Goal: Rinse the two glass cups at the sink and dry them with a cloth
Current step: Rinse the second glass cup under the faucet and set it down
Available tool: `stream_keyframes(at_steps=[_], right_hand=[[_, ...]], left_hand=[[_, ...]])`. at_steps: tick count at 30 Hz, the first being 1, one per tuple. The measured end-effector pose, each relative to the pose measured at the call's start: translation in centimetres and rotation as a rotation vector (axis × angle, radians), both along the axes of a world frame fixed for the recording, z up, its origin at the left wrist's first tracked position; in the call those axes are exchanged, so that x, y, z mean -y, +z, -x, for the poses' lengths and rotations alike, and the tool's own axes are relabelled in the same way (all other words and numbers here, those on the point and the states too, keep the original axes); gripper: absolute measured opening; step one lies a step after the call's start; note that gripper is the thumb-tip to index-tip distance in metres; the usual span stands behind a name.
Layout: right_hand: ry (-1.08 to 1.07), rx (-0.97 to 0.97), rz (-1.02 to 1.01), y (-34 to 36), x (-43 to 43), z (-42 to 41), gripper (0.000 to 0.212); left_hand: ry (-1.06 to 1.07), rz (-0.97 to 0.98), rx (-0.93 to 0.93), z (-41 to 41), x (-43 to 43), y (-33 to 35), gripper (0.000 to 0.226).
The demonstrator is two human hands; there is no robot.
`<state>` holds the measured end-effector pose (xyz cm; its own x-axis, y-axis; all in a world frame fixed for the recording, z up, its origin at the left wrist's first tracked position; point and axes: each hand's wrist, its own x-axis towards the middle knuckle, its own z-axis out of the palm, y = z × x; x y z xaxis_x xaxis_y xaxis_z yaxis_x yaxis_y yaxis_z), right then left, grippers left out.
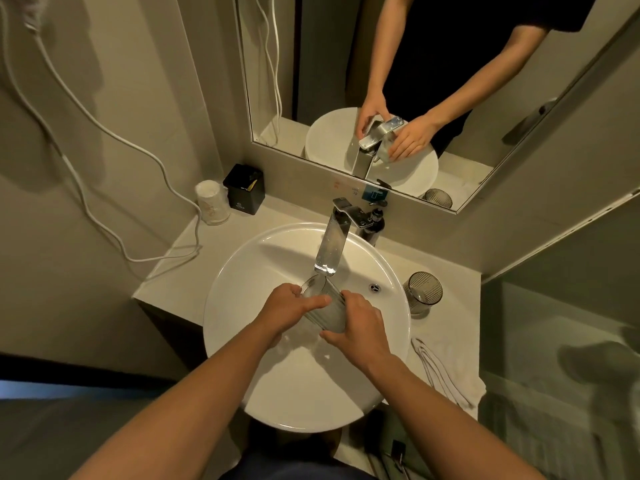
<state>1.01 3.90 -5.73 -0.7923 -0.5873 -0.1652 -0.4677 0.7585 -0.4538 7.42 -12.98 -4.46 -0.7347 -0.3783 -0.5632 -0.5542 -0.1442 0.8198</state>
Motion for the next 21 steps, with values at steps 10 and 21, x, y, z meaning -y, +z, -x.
stream_keyframes(at_steps=[10,21], right_hand=[[0.072,0.047,-0.011,0.5,-0.2,1.2,0.095],[0.057,0.074,-0.019,0.2,-0.4,1.2,0.088]], left_hand=[[-0.018,0.052,0.001,0.9,0.7,0.6,0.039],[-0.205,0.041,0.076,1.0,2.0,0.8,0.061]])
